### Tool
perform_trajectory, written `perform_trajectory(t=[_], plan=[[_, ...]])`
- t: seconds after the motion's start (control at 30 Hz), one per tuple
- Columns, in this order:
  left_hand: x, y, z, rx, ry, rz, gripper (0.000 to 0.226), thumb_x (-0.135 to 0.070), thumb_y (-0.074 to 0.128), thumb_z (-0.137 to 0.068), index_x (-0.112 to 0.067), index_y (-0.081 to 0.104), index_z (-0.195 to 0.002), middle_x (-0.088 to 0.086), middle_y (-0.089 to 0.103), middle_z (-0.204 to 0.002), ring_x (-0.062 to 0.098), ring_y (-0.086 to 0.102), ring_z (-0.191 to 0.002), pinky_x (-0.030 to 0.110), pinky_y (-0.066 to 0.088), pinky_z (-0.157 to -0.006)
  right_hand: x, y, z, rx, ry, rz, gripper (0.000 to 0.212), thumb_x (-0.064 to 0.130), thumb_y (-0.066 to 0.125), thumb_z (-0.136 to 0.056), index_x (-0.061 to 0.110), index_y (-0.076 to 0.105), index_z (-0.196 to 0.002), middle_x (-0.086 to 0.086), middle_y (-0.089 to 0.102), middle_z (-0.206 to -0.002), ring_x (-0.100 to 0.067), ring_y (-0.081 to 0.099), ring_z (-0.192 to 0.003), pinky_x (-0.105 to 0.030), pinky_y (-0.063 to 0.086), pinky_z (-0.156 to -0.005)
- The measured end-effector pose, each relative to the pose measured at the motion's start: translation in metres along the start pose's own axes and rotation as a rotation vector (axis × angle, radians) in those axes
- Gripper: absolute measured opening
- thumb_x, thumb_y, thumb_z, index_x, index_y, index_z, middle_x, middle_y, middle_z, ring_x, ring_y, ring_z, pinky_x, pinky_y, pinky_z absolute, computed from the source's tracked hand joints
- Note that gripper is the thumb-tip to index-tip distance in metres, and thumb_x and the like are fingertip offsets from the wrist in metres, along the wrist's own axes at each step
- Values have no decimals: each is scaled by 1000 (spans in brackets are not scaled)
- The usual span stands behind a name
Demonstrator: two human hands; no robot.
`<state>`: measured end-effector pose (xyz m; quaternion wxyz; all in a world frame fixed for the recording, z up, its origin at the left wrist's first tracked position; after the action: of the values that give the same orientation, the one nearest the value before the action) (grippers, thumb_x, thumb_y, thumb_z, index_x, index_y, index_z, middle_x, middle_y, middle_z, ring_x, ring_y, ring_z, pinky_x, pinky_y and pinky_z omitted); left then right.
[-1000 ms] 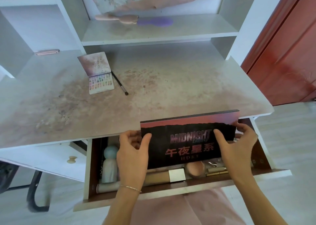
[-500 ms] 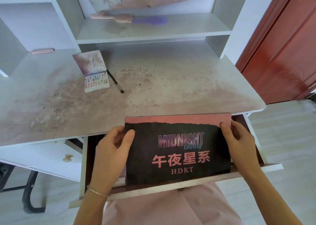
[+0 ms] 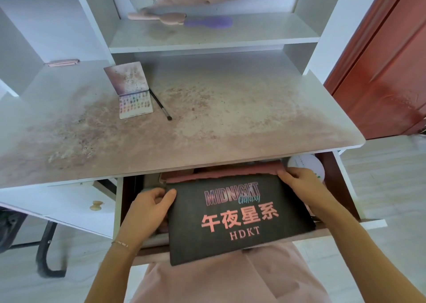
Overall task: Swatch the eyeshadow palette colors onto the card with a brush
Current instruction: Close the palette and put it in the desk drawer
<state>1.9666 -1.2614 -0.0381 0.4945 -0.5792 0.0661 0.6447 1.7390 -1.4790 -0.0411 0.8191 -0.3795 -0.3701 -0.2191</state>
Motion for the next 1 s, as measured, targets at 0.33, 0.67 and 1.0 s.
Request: perform_trajectory(t=[0.33,0.67,1.0], plan=[[-4,19,-32,-89,17,96,34,-6,60,-87,-1,57,-120,13,62,-114,25,58,-105,31,45,-92,8,10,-28,-287,-142,-114,20,0,47,-87,13,61,-91,-6,58,-92,-18,49,-82,-29,34,-75],[-4,22,23,-175,322,-287,46,-22,62,-86,-15,50,-130,0,46,-132,9,40,-118,13,26,-97,-8,26,39,-12,-471,488,33,28,53,-89,26,54,-123,8,60,-117,0,49,-98,-8,32,-82],[-1,41,75,-263,749,-551,34,-39,52,-82,-14,74,-79,-4,70,-72,14,64,-62,26,47,-58,-21,35,90,-158,-861,904,55,56,28,-90,23,71,-85,8,71,-80,-11,65,-72,-27,49,-68]])
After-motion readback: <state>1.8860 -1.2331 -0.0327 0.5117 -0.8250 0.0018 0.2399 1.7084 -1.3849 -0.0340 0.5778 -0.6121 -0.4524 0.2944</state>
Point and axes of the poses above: each hand's wrist, its own z-axis away from the middle knuckle, its own y-axis out of the palm, x = y × z, the point moved 5 cm from there along -z, towards the middle knuckle
